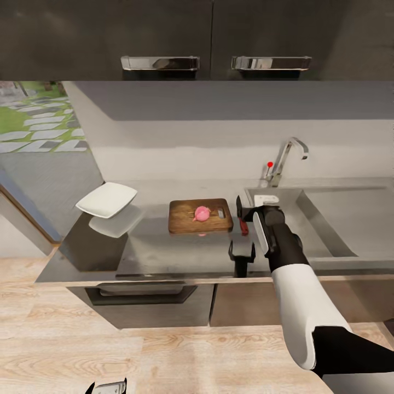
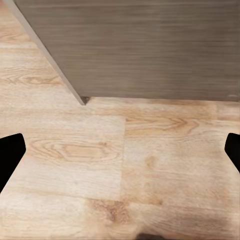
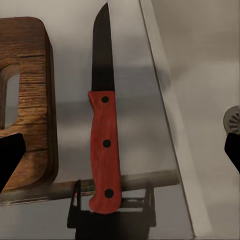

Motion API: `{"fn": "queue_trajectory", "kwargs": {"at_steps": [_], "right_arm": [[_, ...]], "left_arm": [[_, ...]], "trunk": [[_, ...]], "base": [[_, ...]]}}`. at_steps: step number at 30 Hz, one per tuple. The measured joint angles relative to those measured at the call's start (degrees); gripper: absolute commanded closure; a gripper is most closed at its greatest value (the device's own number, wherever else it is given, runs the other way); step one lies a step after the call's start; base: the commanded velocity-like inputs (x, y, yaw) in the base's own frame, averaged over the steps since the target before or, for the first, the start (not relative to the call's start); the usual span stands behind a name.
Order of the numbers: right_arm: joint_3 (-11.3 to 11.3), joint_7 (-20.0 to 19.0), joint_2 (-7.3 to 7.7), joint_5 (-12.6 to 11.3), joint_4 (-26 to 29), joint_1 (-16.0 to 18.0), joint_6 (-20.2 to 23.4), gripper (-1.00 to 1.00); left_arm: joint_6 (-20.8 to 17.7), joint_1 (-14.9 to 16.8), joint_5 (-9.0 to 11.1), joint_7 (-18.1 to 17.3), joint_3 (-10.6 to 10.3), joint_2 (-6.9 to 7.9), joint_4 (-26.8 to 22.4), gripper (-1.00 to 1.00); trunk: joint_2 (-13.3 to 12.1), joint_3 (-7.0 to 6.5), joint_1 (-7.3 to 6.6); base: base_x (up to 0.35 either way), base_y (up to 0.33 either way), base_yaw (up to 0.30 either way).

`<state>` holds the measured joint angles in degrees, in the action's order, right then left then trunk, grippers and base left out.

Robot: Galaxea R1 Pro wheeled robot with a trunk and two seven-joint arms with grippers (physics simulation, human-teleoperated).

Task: In the kitchen, take the Vidalia onion out of the sink, dice it on the chopping board with the paring knife, put the diced onion into the bowl on the countertop, then place both the paring knife and the chopping board into the sink.

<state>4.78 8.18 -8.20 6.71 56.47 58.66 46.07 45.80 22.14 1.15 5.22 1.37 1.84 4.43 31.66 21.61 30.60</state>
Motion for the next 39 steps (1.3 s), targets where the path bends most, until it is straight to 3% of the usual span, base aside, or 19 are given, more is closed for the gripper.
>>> {"fn": "queue_trajectory", "kwargs": {"at_steps": [10, 39], "right_arm": [[0.1, 0.0, 0.07, 0.0, -2.0, 0.0, -2.1, -1.00], [0.1, 0.0, 0.11, 0.1, -2.2, 0.0, -2.3, -1.00]], "left_arm": [[0.0, 0.0, 0.0, 0.0, 0.0, 0.00, 0.0, -1.00], [0.0, 0.0, 0.0, 0.0, 0.0, 0.00, 0.0, -1.00]], "trunk": [[0.0, 0.00, 0.00], [0.0, 0.00, 0.00]], "base": [[-0.004, 0.000, 0.000], [0.050, -0.041, 0.000]]}}
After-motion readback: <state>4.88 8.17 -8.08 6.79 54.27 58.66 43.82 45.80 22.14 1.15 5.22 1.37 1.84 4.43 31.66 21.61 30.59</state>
